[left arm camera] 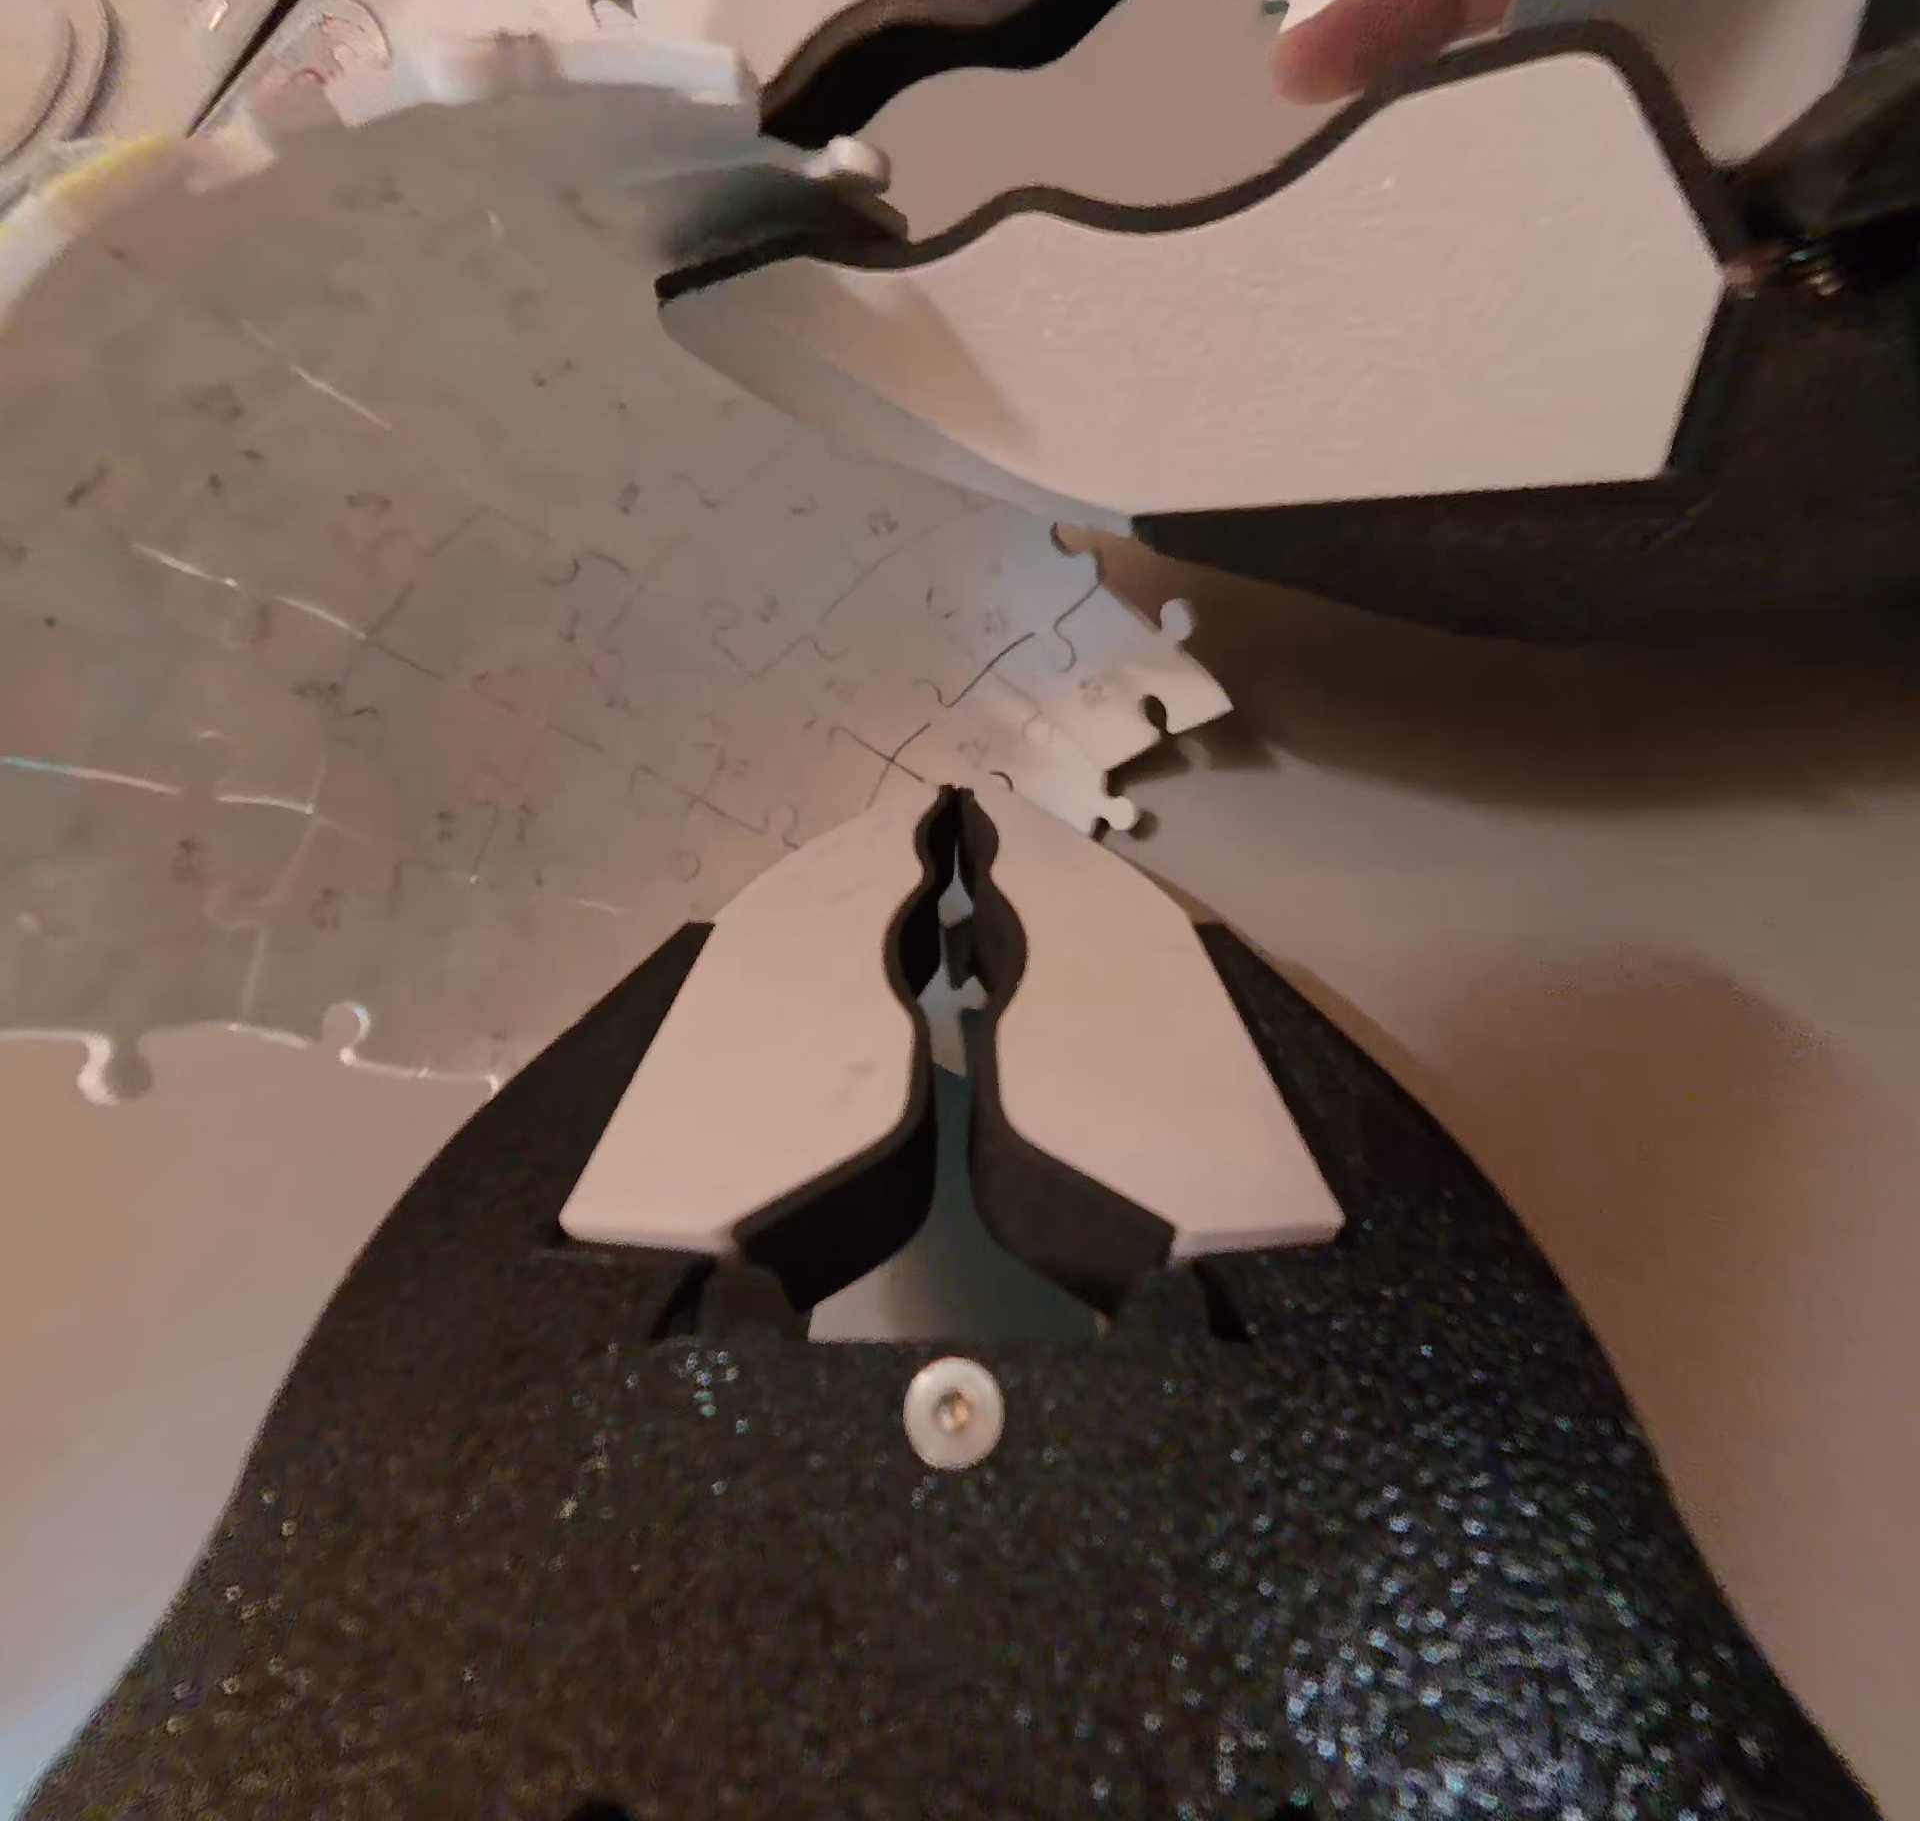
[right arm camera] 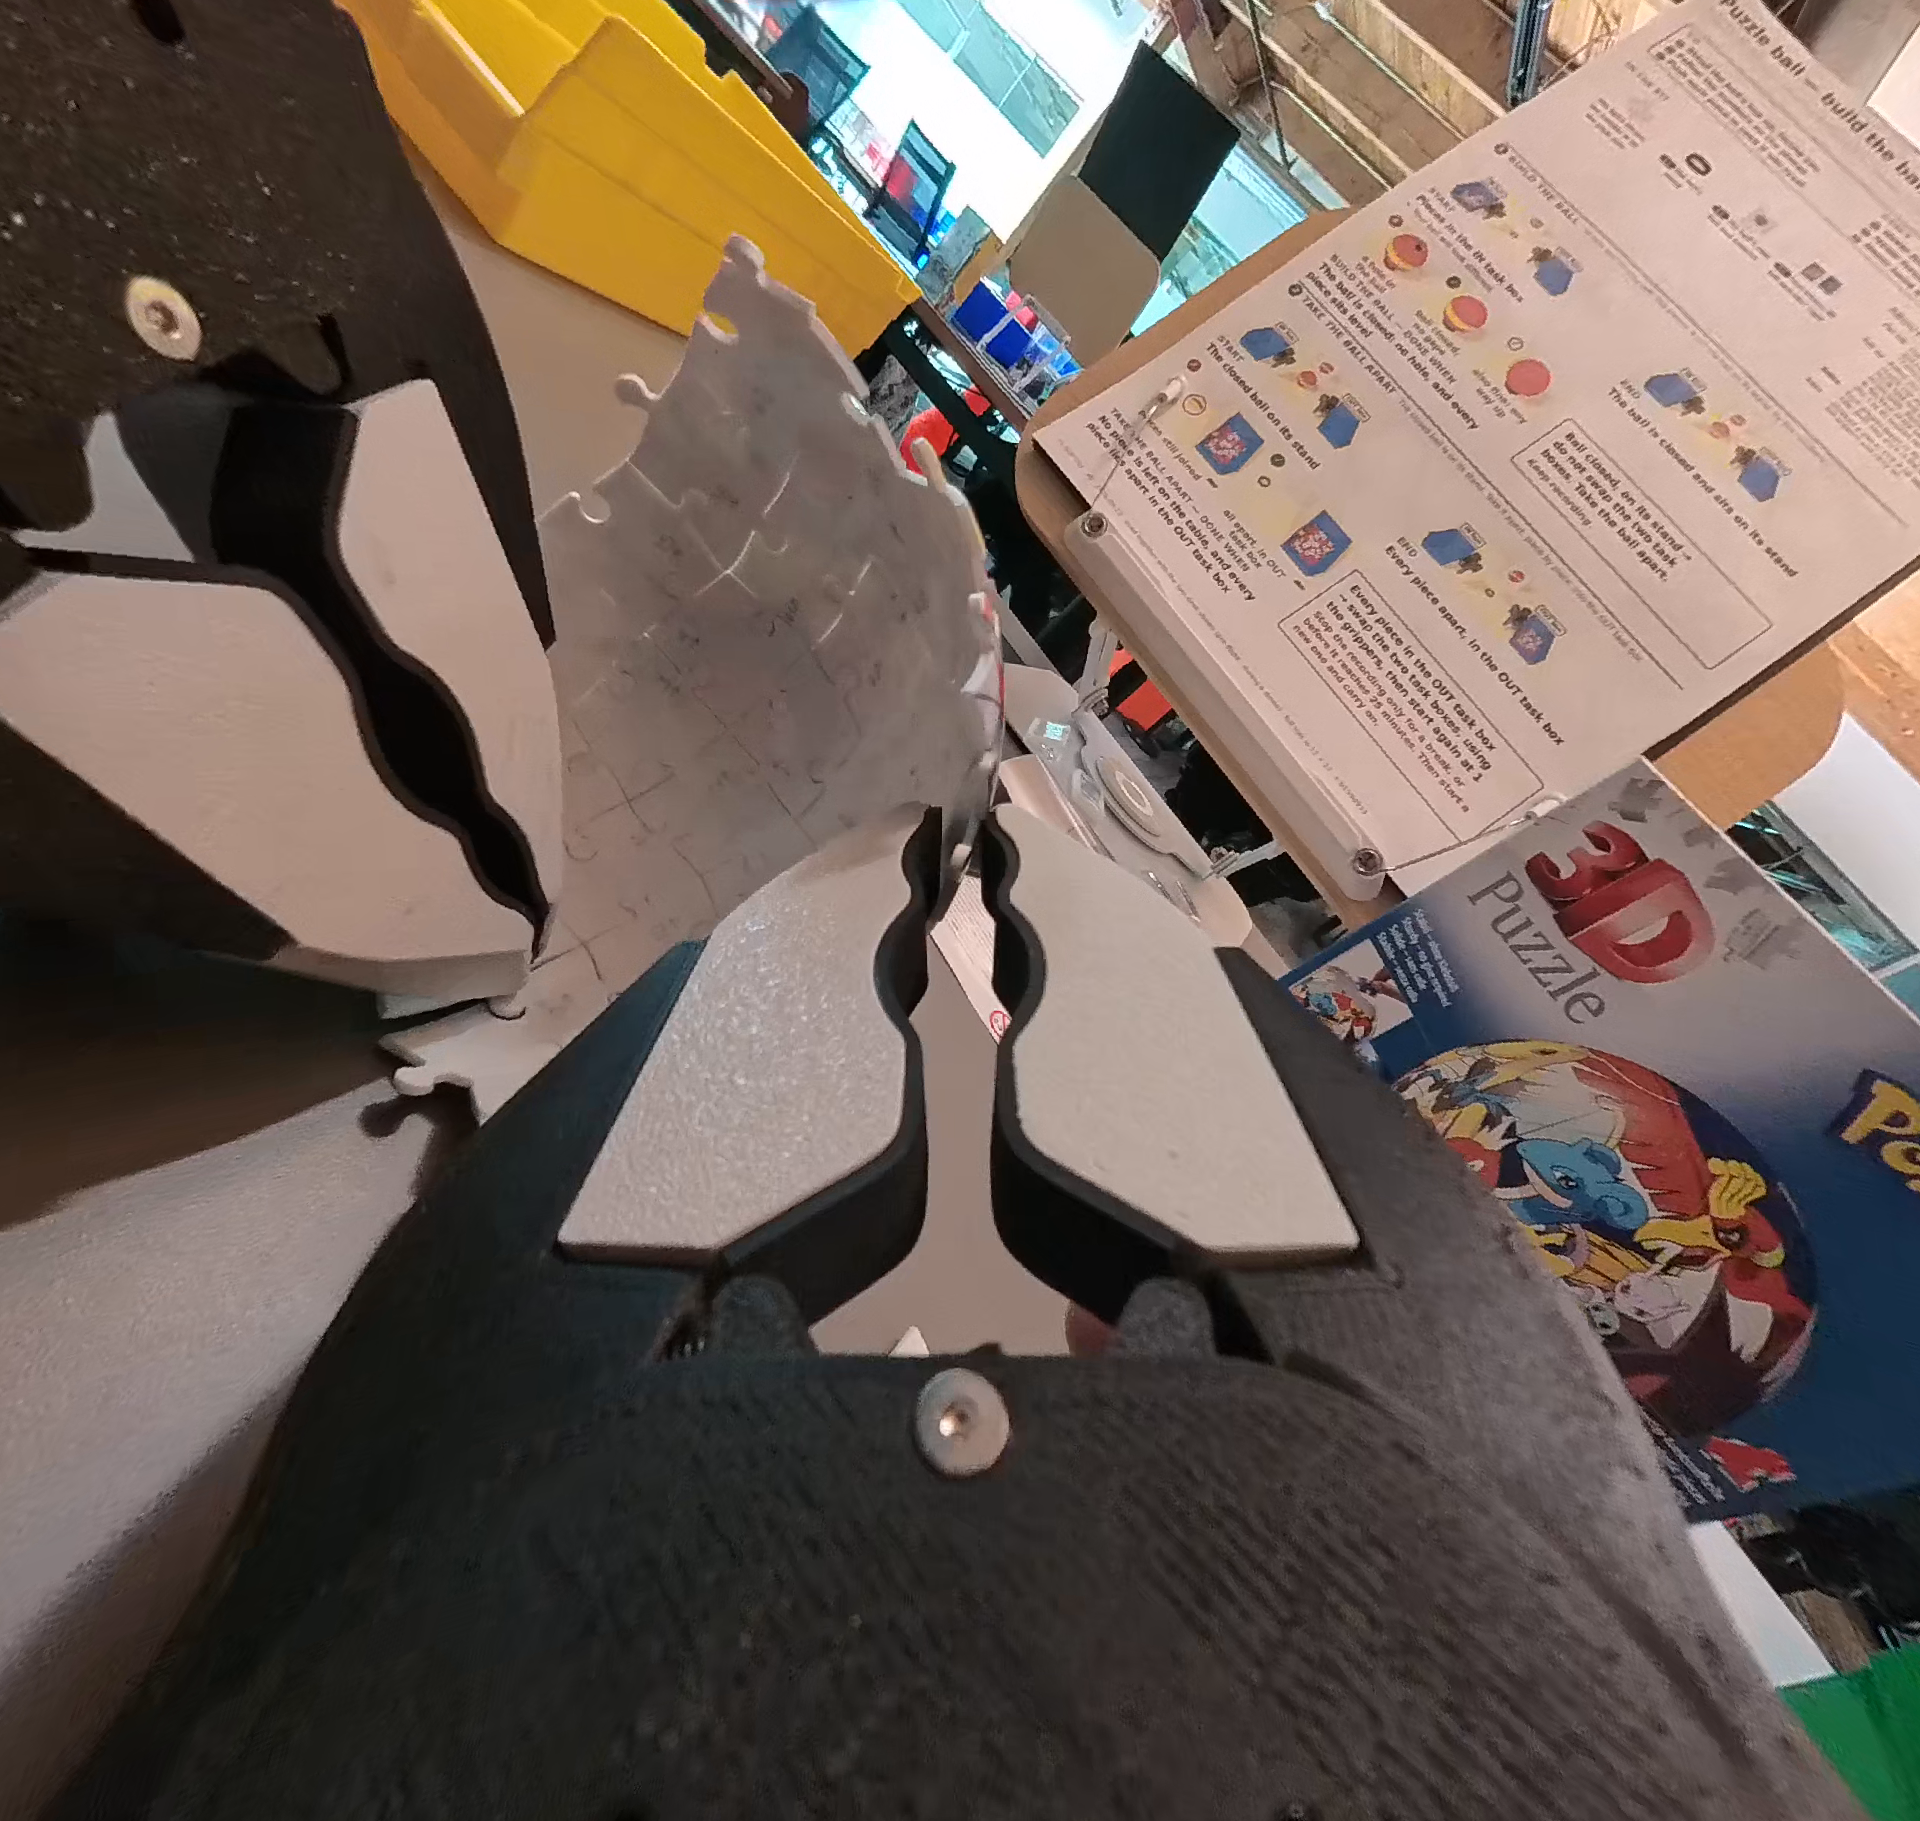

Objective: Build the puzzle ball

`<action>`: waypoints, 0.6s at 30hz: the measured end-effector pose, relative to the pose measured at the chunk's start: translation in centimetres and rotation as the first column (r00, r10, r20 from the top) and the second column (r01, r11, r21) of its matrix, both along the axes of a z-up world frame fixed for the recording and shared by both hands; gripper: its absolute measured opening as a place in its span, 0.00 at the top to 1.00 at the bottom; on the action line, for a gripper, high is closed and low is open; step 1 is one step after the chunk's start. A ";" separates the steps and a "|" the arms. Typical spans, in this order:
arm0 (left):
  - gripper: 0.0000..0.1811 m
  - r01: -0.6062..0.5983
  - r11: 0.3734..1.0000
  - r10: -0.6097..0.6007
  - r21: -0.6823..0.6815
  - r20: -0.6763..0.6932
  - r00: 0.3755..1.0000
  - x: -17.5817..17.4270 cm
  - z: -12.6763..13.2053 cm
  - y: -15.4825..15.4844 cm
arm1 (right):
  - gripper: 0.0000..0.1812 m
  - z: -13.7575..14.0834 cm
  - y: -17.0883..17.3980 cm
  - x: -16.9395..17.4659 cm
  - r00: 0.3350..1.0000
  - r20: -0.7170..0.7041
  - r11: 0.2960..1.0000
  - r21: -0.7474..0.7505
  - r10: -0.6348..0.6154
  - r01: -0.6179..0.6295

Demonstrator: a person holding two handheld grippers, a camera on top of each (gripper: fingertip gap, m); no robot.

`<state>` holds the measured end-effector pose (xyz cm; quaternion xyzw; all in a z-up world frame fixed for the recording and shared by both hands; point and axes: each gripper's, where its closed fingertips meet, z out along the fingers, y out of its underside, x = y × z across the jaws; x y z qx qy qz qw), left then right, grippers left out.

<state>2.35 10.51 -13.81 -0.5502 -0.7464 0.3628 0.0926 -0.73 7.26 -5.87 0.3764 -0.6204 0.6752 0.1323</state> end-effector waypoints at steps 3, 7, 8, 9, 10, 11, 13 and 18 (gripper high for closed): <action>1.00 0.000 1.000 0.000 0.015 0.015 1.000 0.0 0.0 0.0 | 0.96 -0.1 0.1 -0.1 1.000 -0.008 1.000 -0.001 -0.007 0.007; 1.00 0.015 1.000 -0.016 0.015 0.049 0.999 0.0 -0.1 0.0 | 0.96 -0.3 0.2 -0.5 1.000 -0.004 1.000 0.011 -0.017 0.017; 1.00 0.023 1.000 -0.024 0.017 0.057 0.998 0.0 -0.1 0.0 | 0.96 -0.3 0.2 -0.5 1.000 -0.004 1.000 0.013 -0.017 0.017; 1.00 0.031 0.999 -0.032 0.018 0.063 0.998 0.0 -0.1 0.0 | 0.96 -0.4 0.3 -0.5 1.000 -0.007 1.000 0.012 -0.018 0.018; 1.00 0.036 0.999 -0.038 0.020 0.067 0.997 -0.1 -0.1 0.0 | 0.96 -0.4 0.3 -0.6 1.000 -0.011 1.000 0.012 -0.020 0.020; 1.00 0.038 0.999 -0.039 0.023 0.067 0.997 -0.1 -0.1 0.0 | 0.96 -0.4 0.3 -0.6 1.000 -0.013 1.000 0.013 -0.023 0.023; 1.00 0.043 0.999 -0.044 0.020 0.064 0.997 -0.1 -0.1 0.0 | 0.95 -0.4 0.3 -0.7 1.000 -0.018 1.000 0.012 -0.025 0.025; 1.00 0.035 0.999 -0.035 -0.002 0.033 0.999 0.1 -0.1 0.2 | 0.95 -0.5 0.3 -0.8 0.999 -0.032 0.999 0.009 -0.038 0.039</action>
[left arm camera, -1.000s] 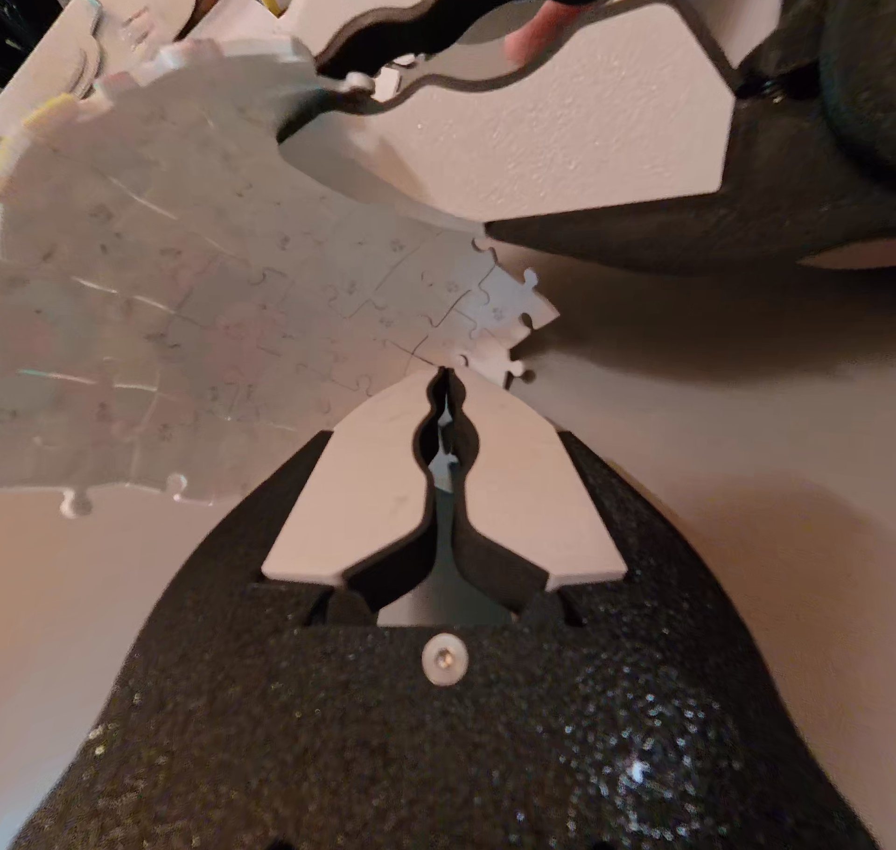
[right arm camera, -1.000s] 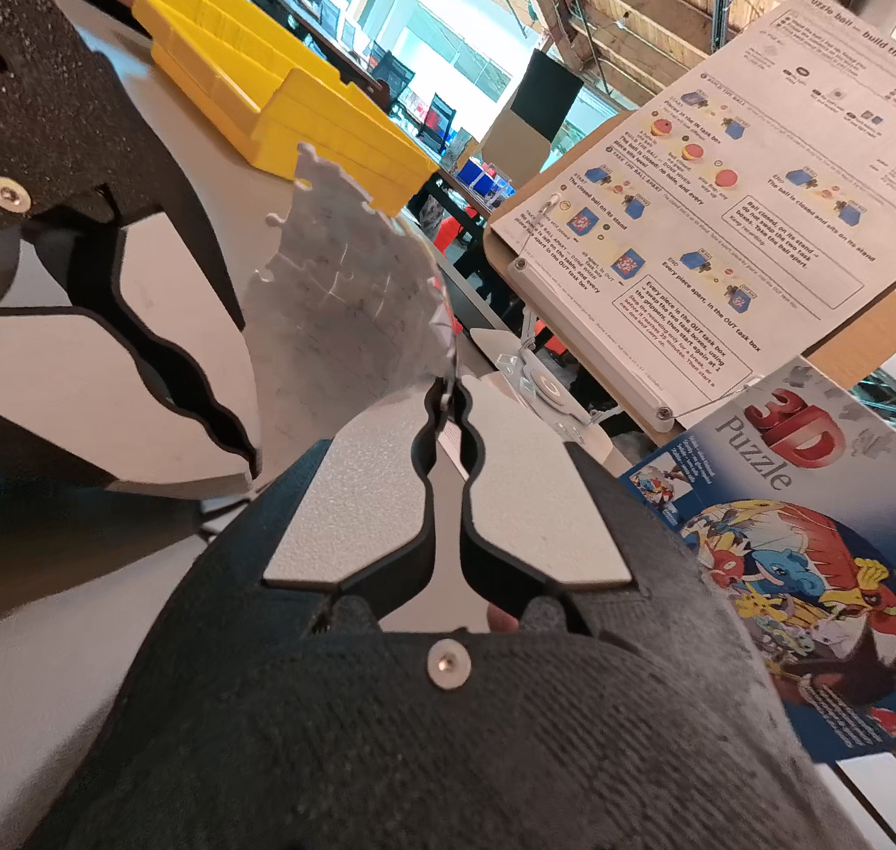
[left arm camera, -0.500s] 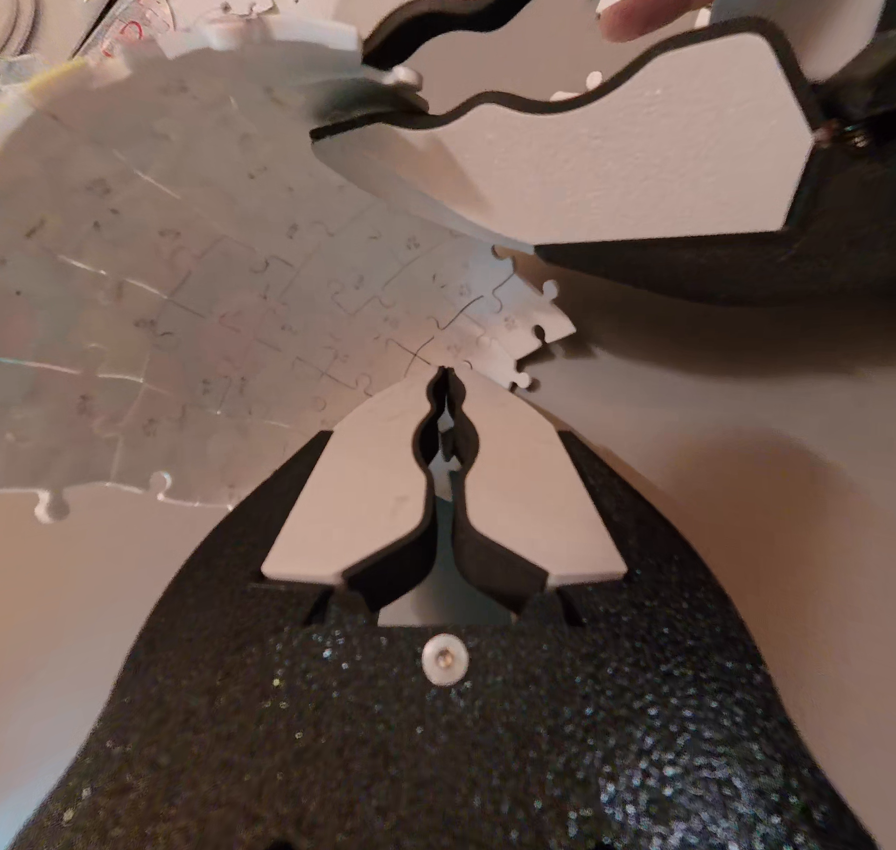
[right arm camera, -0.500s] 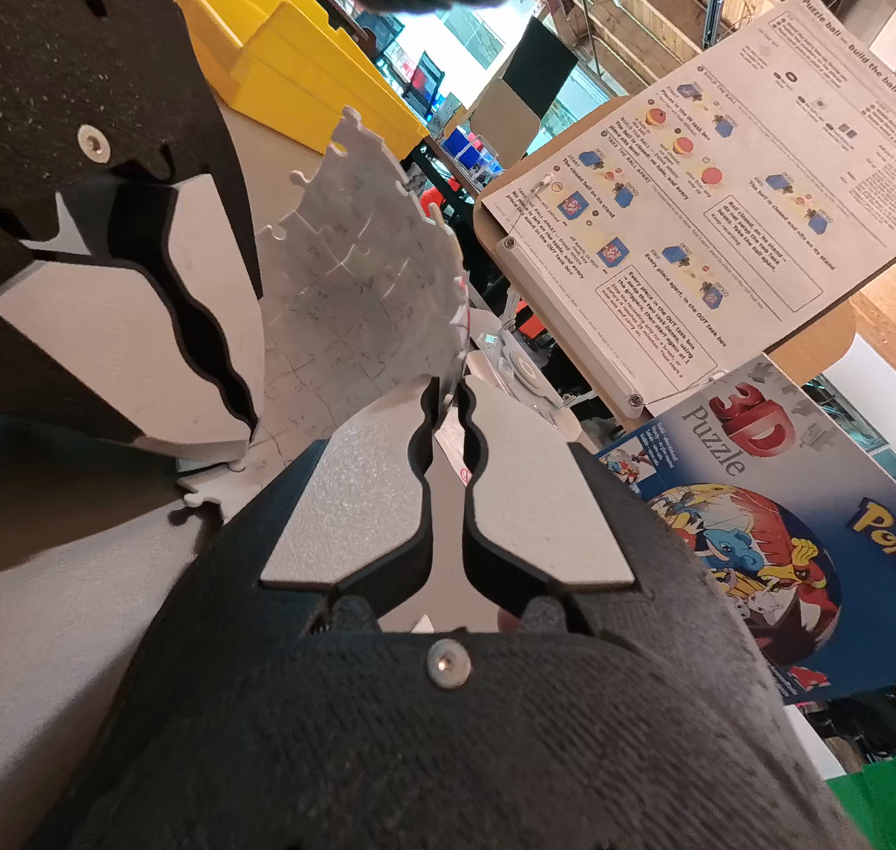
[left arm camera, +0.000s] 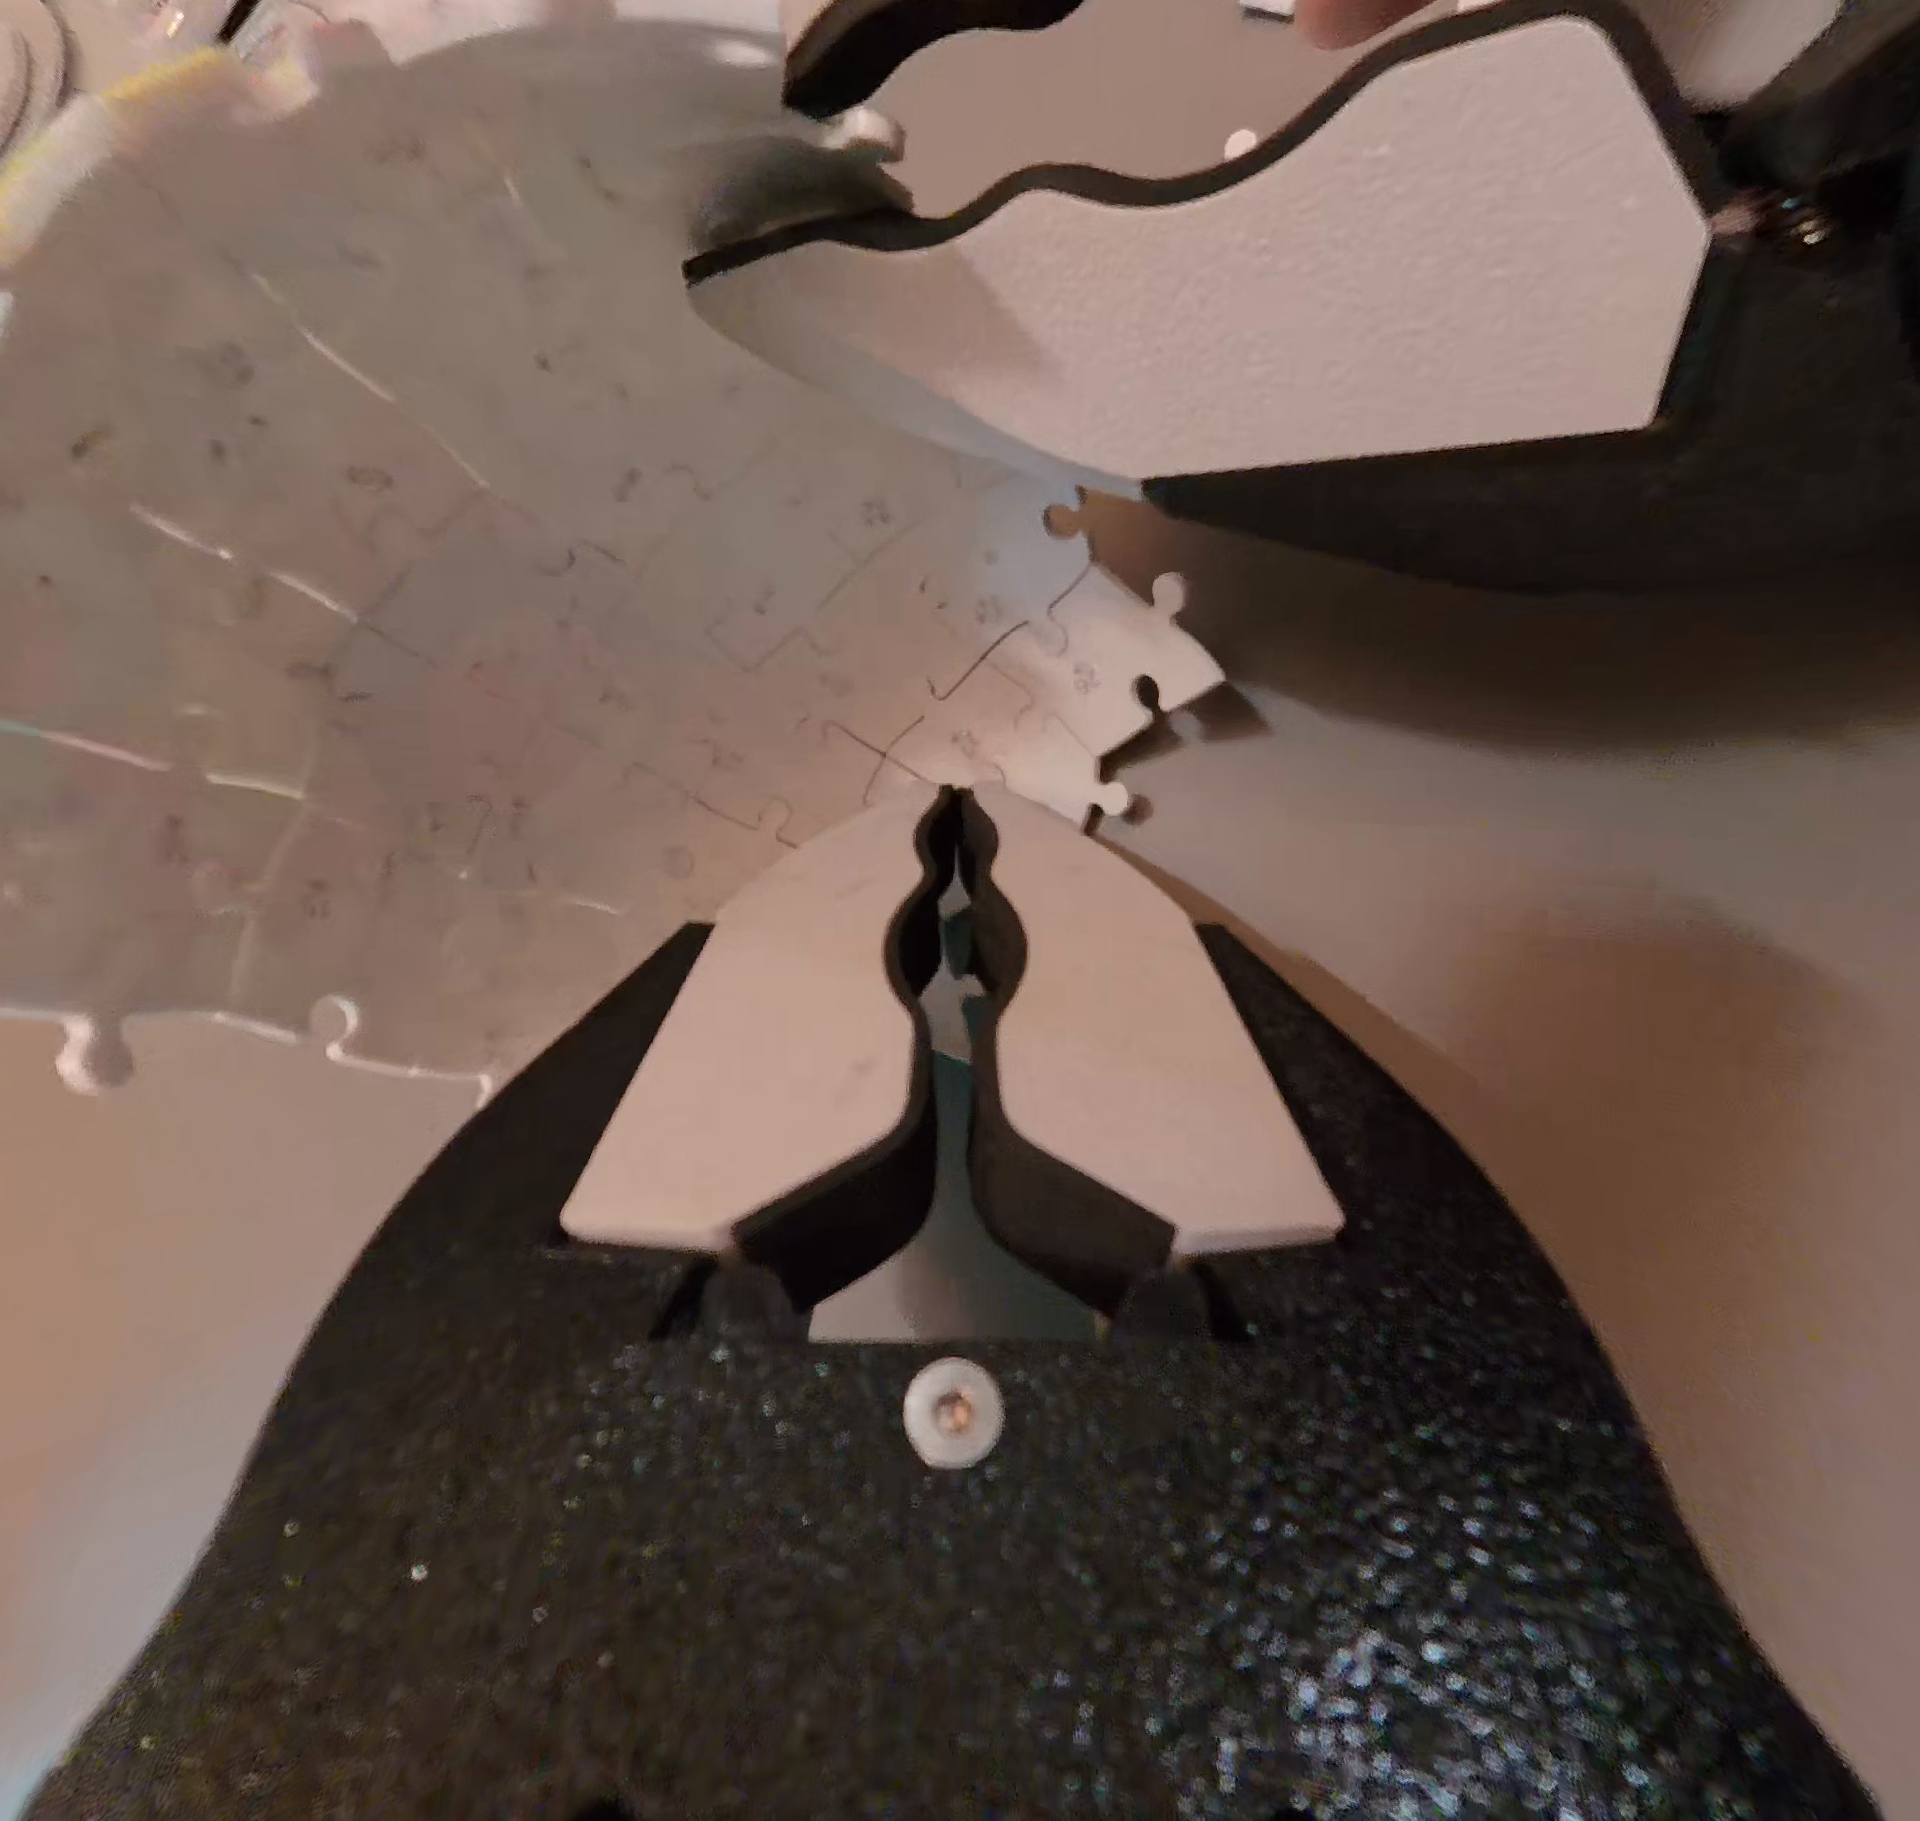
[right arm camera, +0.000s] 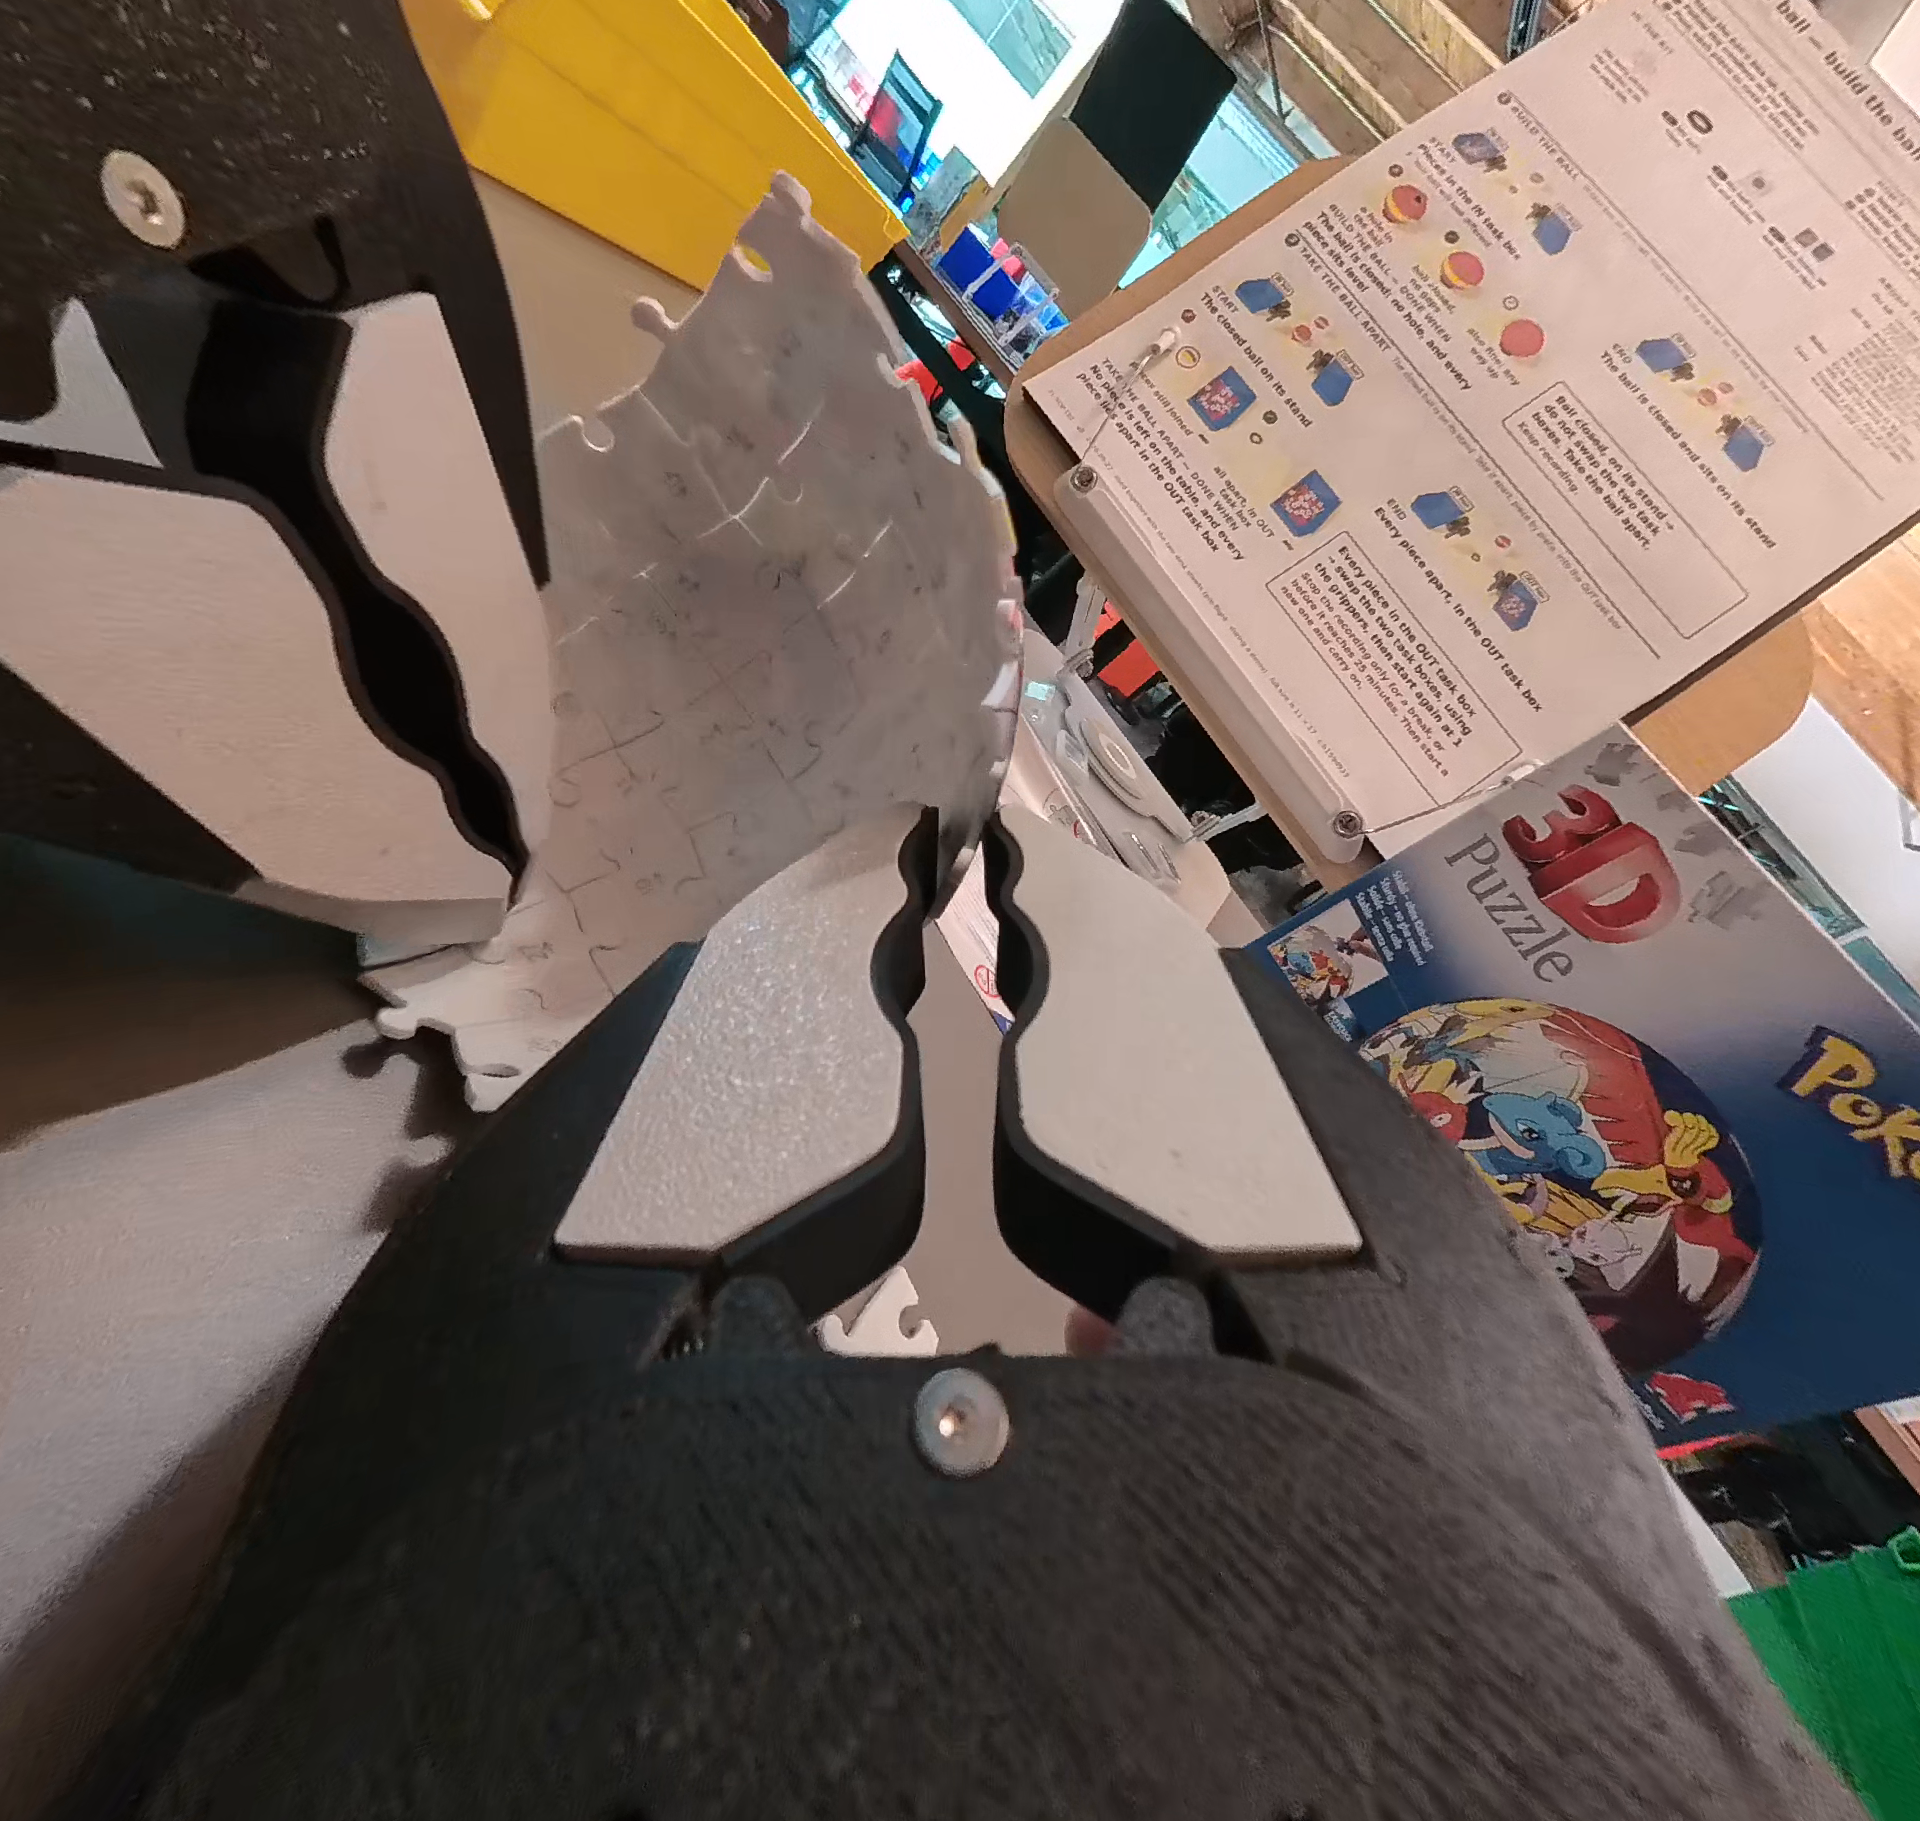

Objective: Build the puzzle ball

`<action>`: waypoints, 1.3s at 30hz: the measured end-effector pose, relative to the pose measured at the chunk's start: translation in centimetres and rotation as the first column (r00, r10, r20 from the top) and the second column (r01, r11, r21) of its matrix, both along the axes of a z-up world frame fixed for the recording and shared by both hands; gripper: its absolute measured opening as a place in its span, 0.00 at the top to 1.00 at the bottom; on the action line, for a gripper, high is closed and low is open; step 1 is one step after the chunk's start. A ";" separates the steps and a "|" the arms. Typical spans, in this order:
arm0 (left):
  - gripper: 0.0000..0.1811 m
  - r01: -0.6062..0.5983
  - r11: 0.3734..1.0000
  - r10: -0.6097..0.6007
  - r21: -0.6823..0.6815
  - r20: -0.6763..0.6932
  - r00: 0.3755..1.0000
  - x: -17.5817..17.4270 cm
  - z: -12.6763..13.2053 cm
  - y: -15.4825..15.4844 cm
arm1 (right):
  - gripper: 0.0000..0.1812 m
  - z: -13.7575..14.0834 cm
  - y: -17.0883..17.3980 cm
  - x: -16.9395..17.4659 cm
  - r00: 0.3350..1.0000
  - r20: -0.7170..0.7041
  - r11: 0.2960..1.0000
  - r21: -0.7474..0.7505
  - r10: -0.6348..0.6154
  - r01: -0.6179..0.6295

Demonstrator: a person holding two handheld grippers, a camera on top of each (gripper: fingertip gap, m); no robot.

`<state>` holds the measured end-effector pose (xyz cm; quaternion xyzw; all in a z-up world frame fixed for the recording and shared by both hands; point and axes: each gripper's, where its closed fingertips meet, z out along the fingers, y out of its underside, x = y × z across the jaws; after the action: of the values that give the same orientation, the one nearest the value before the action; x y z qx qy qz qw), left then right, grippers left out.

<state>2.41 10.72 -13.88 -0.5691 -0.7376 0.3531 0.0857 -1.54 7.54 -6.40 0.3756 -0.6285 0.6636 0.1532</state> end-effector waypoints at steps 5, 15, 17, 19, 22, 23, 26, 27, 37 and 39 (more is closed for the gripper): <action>1.00 -0.007 1.000 0.007 -0.003 0.007 1.000 0.1 0.0 0.1 | 0.95 0.0 0.0 0.0 1.000 0.003 1.000 0.000 0.000 0.000; 1.00 0.020 1.000 -0.018 -0.021 0.079 0.997 0.0 -0.1 -0.1 | 0.95 -0.3 0.3 -0.4 1.000 -0.011 1.000 0.009 -0.018 0.018; 1.00 0.023 1.000 -0.022 -0.020 0.061 0.998 0.0 0.0 -0.1 | 0.95 -0.3 0.3 -0.4 1.000 -0.015 1.000 0.007 -0.020 0.020; 1.00 0.026 1.000 -0.025 -0.013 0.037 0.999 0.0 0.0 0.0 | 0.95 -0.4 0.4 -0.5 0.999 -0.025 1.000 0.007 -0.026 0.026; 1.00 -0.008 0.999 0.010 0.042 -0.048 0.999 0.1 0.1 0.1 | 0.95 -0.4 0.5 -0.4 0.999 -0.038 1.000 0.001 -0.031 0.031; 1.00 -0.008 0.999 0.010 0.046 -0.046 0.999 0.2 0.0 0.2 | 0.95 -0.4 0.5 -0.4 0.999 -0.041 0.999 0.000 -0.034 0.034; 1.00 0.024 1.000 -0.024 -0.005 -0.001 1.000 0.1 0.0 0.3 | 0.95 -0.4 0.5 -0.4 0.998 -0.046 0.999 0.000 -0.038 0.038; 1.00 0.034 0.999 -0.034 -0.023 0.016 0.999 0.0 0.0 0.3 | 0.95 -0.4 0.5 -0.4 0.998 -0.044 0.999 0.001 -0.039 0.039; 1.00 0.024 0.999 -0.024 -0.044 0.010 1.000 0.4 0.4 -0.2 | 0.94 -0.6 0.4 -0.6 0.996 -0.067 0.998 0.003 -0.056 0.056; 1.00 -0.053 0.996 0.050 -0.066 -0.045 0.998 1.7 1.5 -1.1 | 0.94 -0.6 0.4 -0.6 0.996 -0.067 0.998 0.004 -0.058 0.058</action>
<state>4.12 9.62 -12.36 -0.5446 -0.7378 0.3920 0.0737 -2.18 7.98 -7.01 0.3797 -0.6355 0.6442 0.1922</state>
